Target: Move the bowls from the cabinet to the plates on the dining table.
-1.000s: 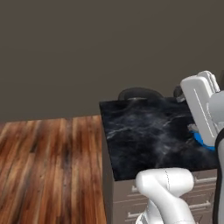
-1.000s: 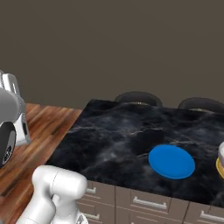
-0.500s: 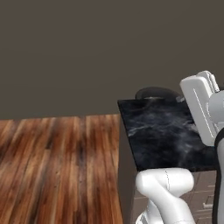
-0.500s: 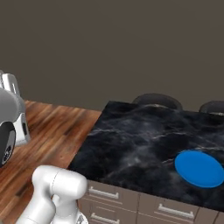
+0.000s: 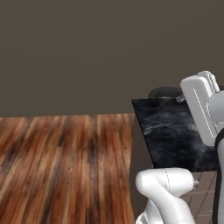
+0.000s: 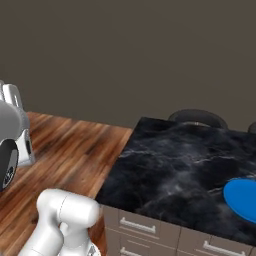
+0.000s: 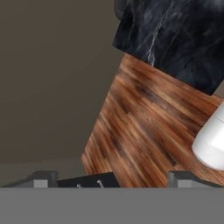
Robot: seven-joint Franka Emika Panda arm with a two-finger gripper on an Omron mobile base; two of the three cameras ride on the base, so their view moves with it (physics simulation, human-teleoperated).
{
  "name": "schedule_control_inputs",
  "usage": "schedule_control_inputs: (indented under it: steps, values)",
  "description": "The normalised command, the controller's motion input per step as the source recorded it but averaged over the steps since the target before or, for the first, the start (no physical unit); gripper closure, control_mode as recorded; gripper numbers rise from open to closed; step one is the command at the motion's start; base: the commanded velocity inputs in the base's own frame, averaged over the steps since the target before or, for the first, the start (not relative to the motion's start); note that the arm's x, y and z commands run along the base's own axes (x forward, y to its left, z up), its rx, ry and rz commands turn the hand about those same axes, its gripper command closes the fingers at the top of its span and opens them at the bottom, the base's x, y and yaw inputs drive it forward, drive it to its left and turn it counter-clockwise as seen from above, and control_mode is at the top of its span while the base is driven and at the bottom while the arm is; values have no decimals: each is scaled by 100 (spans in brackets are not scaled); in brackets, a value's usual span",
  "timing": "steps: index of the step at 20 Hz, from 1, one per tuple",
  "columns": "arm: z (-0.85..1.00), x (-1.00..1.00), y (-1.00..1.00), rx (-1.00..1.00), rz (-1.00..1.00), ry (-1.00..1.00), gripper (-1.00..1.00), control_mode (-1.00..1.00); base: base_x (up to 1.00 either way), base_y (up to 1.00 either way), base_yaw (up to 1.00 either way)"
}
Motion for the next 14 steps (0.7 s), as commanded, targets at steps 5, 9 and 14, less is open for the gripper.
schedule_control_inputs:
  steps: [5,9,14]
  values:
    - [0,0,0,0,0,0,-100,100,-16,47,12]
    - [0,0,0,0,0,0,-100,100,-11,42,14]
    - [0,0,0,0,0,0,-100,100,-2,28,19]
